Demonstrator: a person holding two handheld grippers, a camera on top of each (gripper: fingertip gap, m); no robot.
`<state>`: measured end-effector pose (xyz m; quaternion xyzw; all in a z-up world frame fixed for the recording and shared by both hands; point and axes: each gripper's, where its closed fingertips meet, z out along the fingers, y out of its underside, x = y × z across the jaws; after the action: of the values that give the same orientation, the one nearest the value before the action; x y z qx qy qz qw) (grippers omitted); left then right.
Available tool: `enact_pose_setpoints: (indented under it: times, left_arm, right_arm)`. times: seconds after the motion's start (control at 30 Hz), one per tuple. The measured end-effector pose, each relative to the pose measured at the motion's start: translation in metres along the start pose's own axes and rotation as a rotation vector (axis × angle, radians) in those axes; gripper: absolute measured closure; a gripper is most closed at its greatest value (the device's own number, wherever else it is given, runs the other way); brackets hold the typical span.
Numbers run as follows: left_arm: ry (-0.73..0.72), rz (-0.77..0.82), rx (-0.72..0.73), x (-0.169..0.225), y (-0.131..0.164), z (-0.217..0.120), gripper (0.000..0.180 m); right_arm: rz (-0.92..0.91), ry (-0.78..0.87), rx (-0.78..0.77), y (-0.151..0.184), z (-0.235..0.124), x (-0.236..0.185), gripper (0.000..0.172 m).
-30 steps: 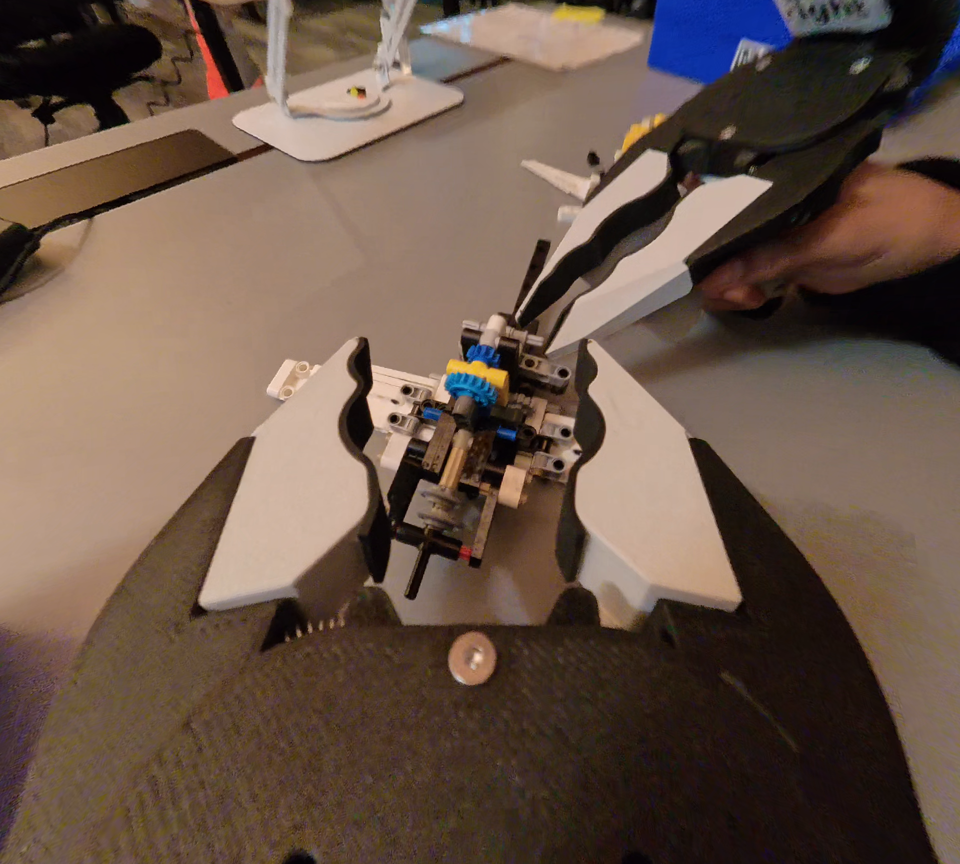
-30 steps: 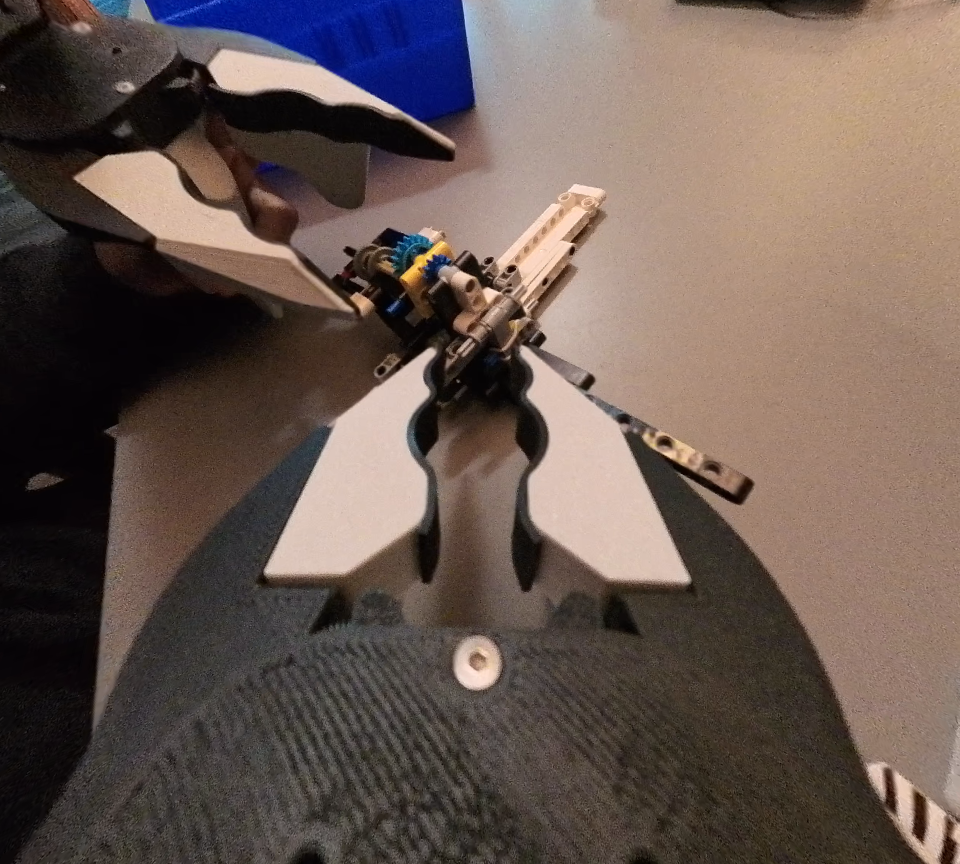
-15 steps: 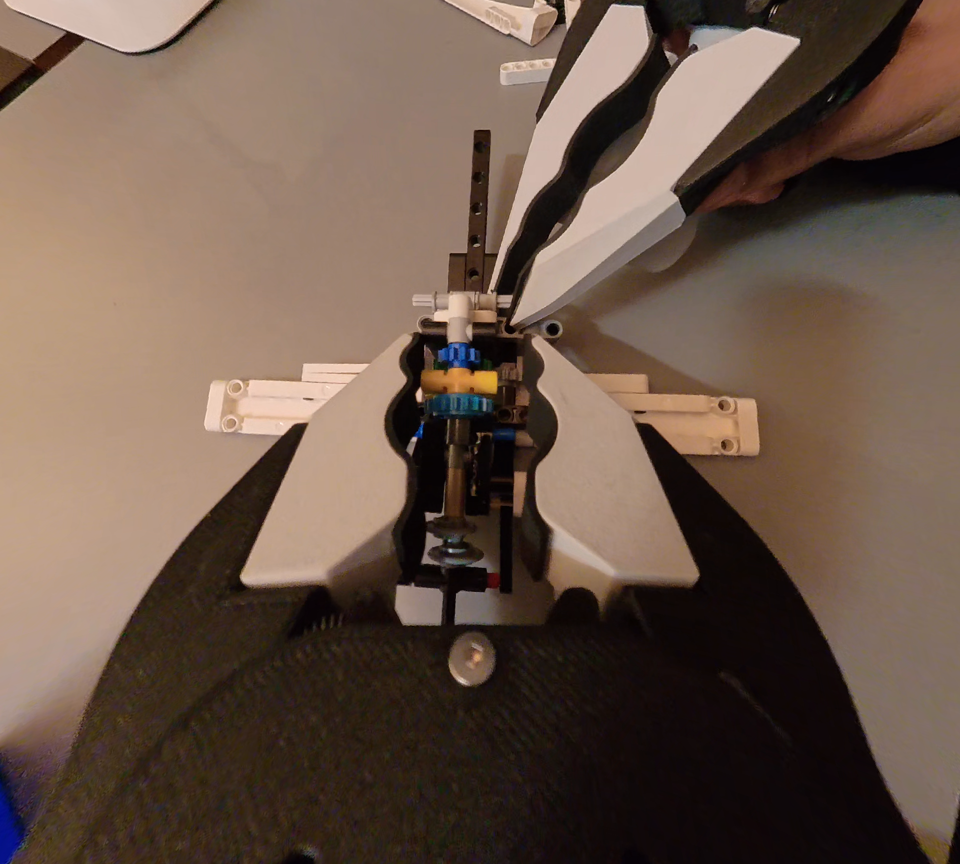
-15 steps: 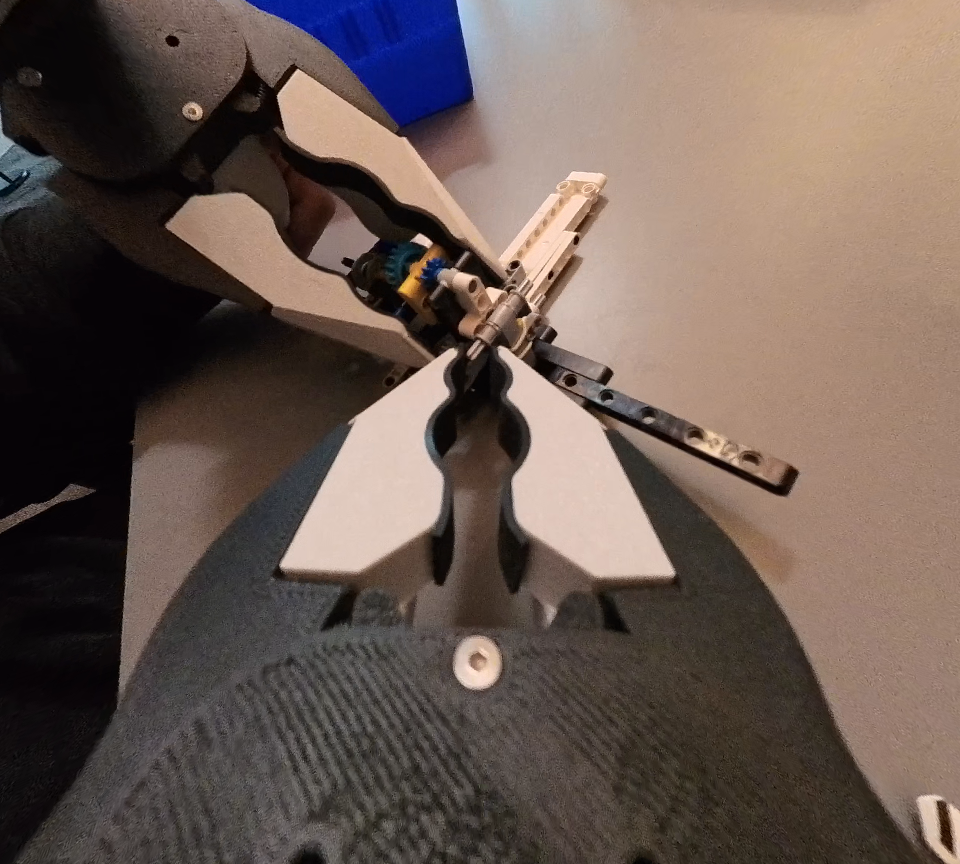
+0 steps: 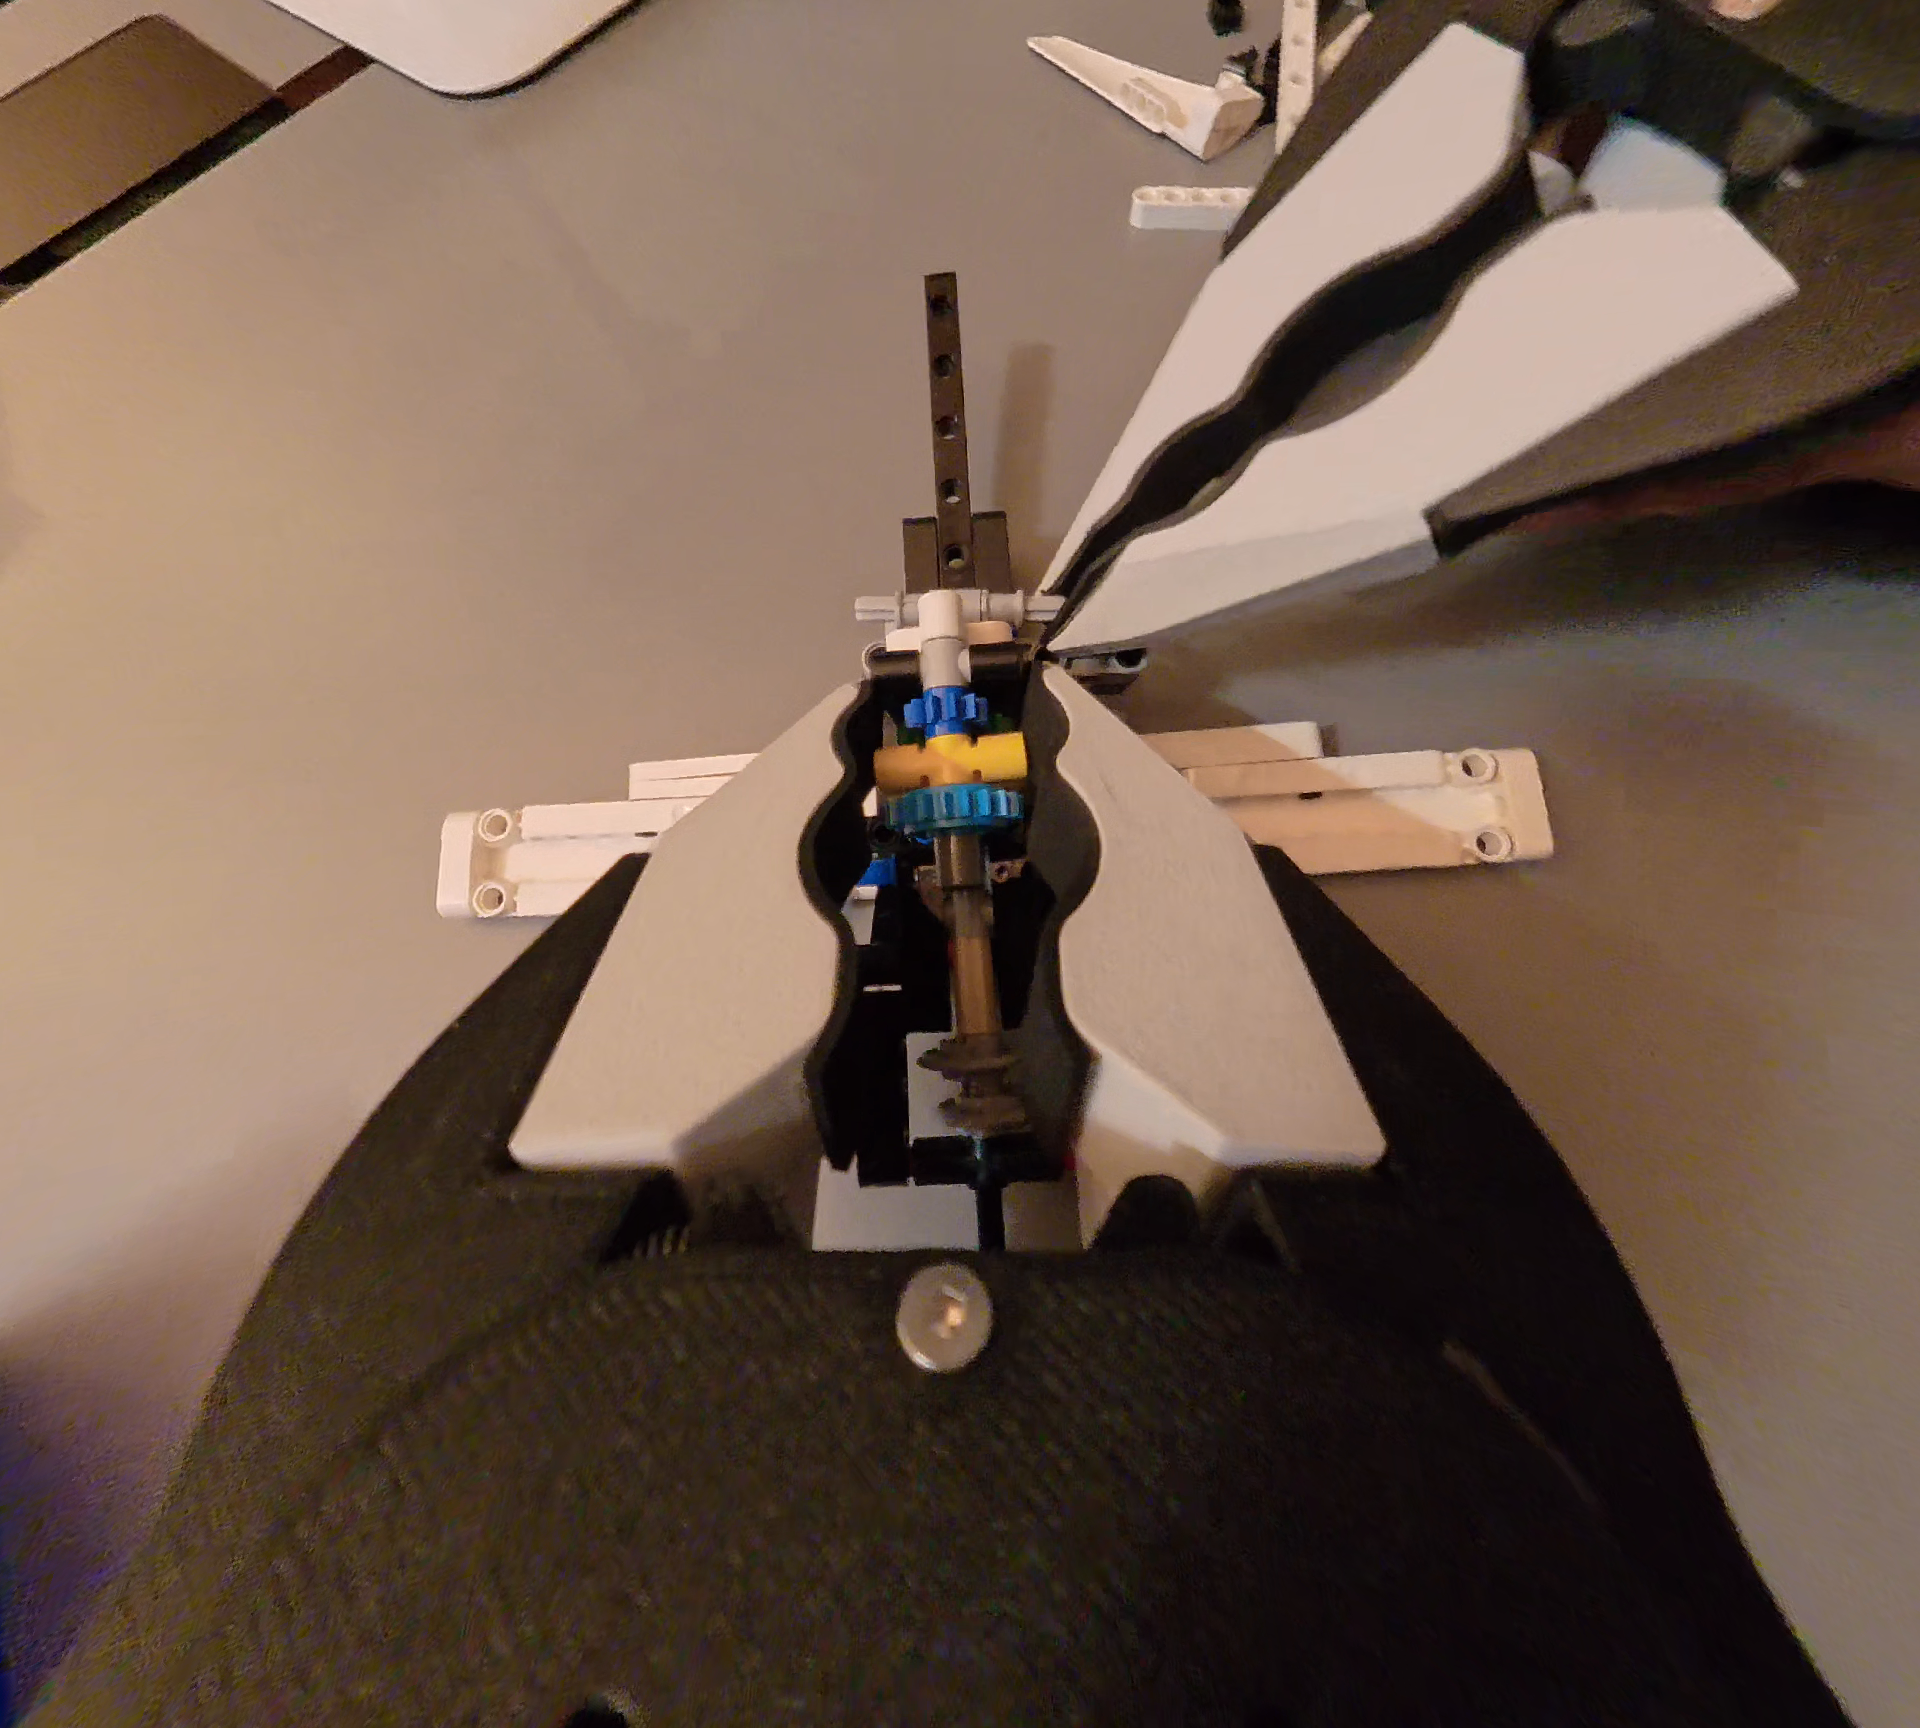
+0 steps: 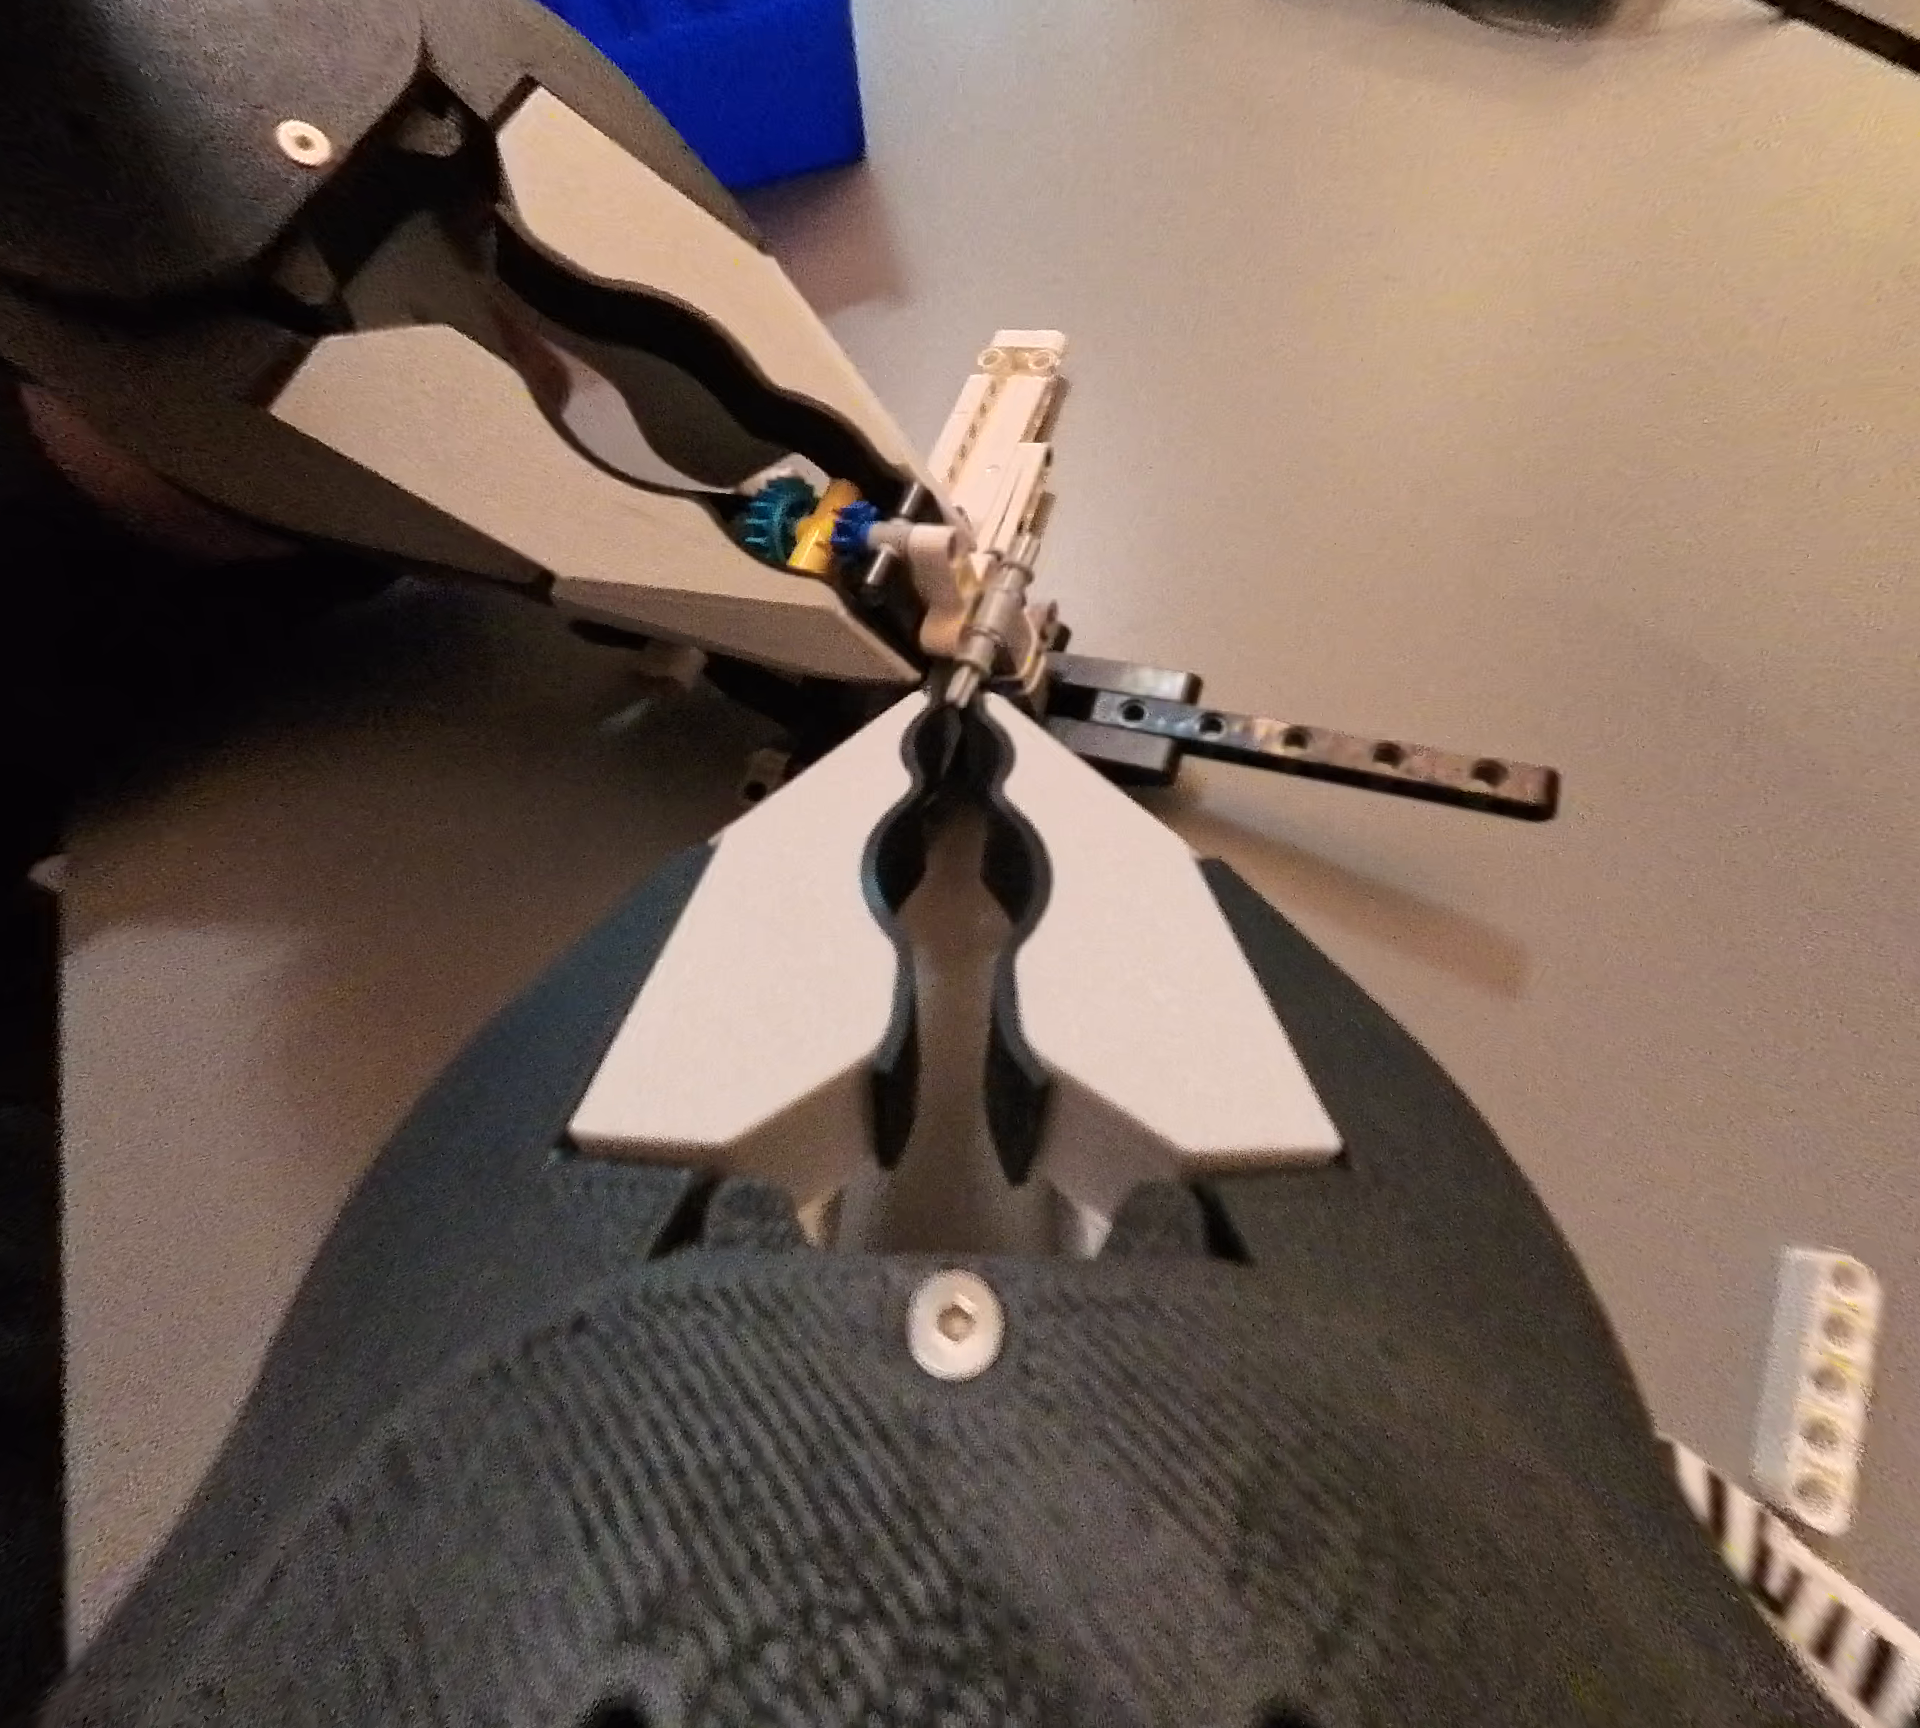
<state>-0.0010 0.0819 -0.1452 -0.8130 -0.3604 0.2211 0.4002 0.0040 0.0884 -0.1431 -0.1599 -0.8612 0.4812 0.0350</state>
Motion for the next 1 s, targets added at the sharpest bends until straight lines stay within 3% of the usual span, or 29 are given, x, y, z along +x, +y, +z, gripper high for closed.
enact_pose_setpoints:
  times: [0.07, 0.1, 0.13, 0.17, 0.2, 0.23, 0.27, 0.4, 0.47, 0.5, 0.87, 1.0]
  left_arm:
    - [-0.021, -0.031, 0.013, 0.000, -0.001, 0.001, 0.155]
    - [-0.099, -0.048, 0.003, -0.012, 0.000, 0.001, 0.154]
    - [-0.267, -0.020, -0.028, -0.040, 0.007, -0.005, 0.154]
    - [-0.281, -0.027, -0.034, -0.051, 0.012, -0.009, 0.153]
    - [-0.160, -0.117, -0.001, -0.045, 0.011, -0.010, 0.154]
    - [-0.092, -0.179, 0.030, -0.042, 0.010, -0.012, 0.154]
    - [-0.082, -0.184, 0.052, -0.041, 0.010, -0.013, 0.154]
    - [-0.100, -0.117, 0.034, -0.032, 0.007, -0.008, 0.154]
    - [-0.101, -0.088, 0.018, -0.026, 0.005, -0.005, 0.154]
    - [-0.100, -0.083, 0.019, -0.023, 0.004, -0.004, 0.154]
    - [-0.096, -0.056, 0.042, -0.014, 0.002, -0.002, 0.153]
    - [-0.141, -0.069, 0.023, -0.016, 0.002, -0.002, 0.154]
  right_arm:
    - [-0.075, 0.093, -0.028, 0.001, -0.002, 0.003, 0.170]
    - [-0.099, 0.125, -0.040, 0.002, -0.004, 0.002, 0.172]
    - [-0.105, 0.096, -0.041, 0.002, -0.006, -0.007, 0.172]
    - [-0.057, -0.006, -0.013, 0.003, -0.007, -0.025, 0.172]
    - [0.008, -0.040, 0.017, 0.006, -0.008, -0.033, 0.172]
    - [0.001, 0.031, 0.010, 0.016, -0.010, -0.025, 0.172]
    - [-0.023, 0.112, 0.013, 0.021, -0.015, -0.012, 0.172]
    - [0.041, 0.156, 0.213, -0.011, -0.036, 0.014, 0.172]
    - [0.084, 0.121, 0.206, -0.015, -0.027, 0.017, 0.145]
    - [0.108, 0.083, 0.198, -0.016, -0.020, 0.013, 0.143]
    - [0.122, 0.031, 0.107, -0.017, 0.011, 0.011, 0.167]
    - [0.095, 0.042, 0.069, -0.014, 0.010, 0.011, 0.168]
